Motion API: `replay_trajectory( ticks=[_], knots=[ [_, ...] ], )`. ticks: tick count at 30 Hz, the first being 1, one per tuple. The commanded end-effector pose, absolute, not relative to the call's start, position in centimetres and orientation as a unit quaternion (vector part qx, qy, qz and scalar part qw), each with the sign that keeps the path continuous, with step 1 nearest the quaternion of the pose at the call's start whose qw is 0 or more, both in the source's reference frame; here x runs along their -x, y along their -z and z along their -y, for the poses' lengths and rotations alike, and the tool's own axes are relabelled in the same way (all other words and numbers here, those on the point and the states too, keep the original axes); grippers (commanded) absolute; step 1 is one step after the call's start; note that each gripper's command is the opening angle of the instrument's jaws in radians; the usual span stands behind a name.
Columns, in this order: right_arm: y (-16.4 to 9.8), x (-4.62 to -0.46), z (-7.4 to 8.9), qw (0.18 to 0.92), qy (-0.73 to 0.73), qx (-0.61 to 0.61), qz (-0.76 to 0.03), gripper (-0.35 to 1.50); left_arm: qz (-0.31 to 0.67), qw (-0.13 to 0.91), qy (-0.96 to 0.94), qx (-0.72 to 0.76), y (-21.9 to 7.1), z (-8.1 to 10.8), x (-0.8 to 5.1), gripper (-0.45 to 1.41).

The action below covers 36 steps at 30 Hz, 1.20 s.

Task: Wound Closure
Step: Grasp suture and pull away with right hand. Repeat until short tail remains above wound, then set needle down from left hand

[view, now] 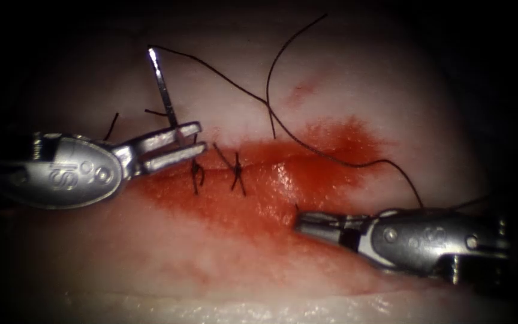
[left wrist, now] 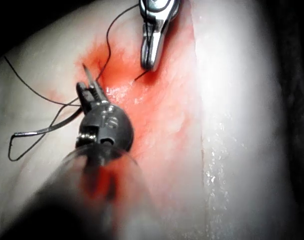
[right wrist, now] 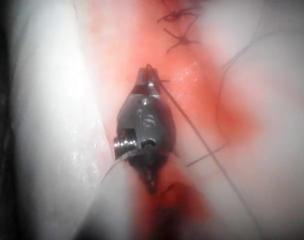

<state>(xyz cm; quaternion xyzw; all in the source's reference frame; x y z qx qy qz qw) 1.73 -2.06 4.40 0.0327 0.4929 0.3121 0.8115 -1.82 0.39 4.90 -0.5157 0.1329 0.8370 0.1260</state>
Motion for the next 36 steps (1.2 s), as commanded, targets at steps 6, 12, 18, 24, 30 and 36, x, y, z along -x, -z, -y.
replay_trajectory(
  ticks=[6,12,18,24,30,36],
  knots=[
    [-4.2,-1.84,2.3,0.821,-0.290,-0.032,-0.491,-0.35,-0.133,0.126,-0.837,0.516,-5.0,-0.4,1.88,-0.45],
    [-4.1,-1.86,2.3,0.827,-0.274,-0.026,-0.490,-0.35,-0.134,0.125,-0.836,0.518,-5.1,-0.5,1.88,-0.45],
    [-4.1,-1.76,2.3,0.827,-0.209,0.029,-0.521,1.10,-0.134,0.091,-0.841,0.516,-5.2,-1.1,1.97,-0.45],
    [-4.1,-1.59,2.3,0.821,-0.217,0.047,-0.526,1.08,-0.147,0.071,-0.839,0.519,-5.4,-1.7,2.03,-0.45],
    [-3.9,-1.50,2.4,0.825,-0.213,0.056,-0.521,1.08,-0.158,0.053,-0.833,0.528,-5.8,-2.1,2.06,-0.45],
    [-3.9,-1.49,2.4,0.828,-0.210,0.062,-0.516,1.08,-0.109,0.066,-0.845,0.519,-6.4,-1.7,1.95,-0.45]
  ],
)
